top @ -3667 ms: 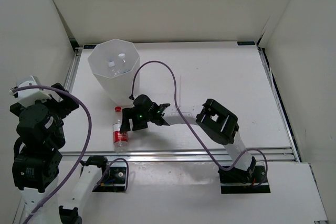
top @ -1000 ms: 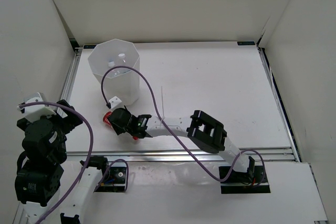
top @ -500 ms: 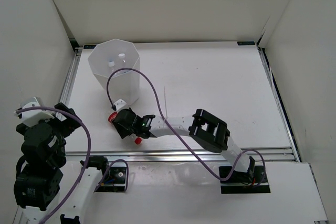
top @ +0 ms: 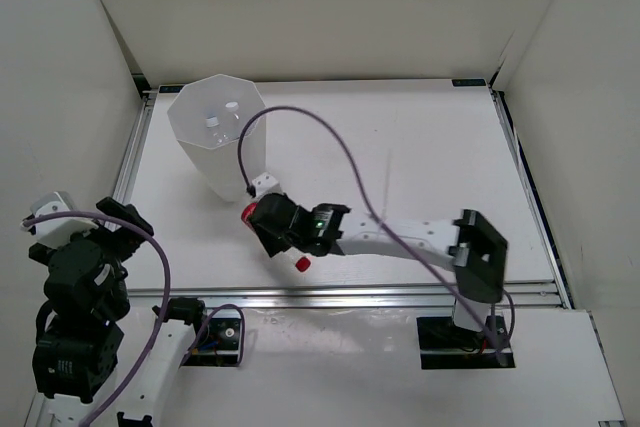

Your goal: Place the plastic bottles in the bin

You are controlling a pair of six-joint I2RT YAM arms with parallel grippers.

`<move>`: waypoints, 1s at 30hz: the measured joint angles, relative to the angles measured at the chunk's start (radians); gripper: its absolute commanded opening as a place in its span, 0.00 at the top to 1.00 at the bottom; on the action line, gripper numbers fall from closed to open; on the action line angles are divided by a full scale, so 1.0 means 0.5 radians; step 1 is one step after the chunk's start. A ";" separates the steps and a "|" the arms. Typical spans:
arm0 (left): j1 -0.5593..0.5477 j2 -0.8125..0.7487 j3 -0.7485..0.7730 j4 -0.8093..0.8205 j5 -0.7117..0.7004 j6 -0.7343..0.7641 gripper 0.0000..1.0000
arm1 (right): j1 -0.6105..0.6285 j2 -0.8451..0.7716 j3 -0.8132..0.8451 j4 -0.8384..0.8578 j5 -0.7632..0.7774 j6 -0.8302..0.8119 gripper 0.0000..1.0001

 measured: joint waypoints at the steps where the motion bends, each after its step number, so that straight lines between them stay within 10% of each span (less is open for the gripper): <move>1: 0.000 -0.014 -0.027 0.013 -0.015 -0.024 0.00 | -0.002 -0.114 0.004 -0.034 0.014 -0.005 0.99; 6: 0.000 -0.069 -0.184 0.085 -0.079 -0.131 0.00 | -0.066 -0.417 0.505 -0.135 0.050 -0.178 0.99; 13: 0.000 -0.044 -0.257 0.130 -0.098 -0.193 0.00 | -0.484 0.235 2.046 -0.112 -0.327 -0.410 0.70; 30: 0.000 0.108 -0.252 0.176 -0.159 -0.191 0.00 | -0.808 0.824 2.076 0.400 -0.944 -0.261 0.66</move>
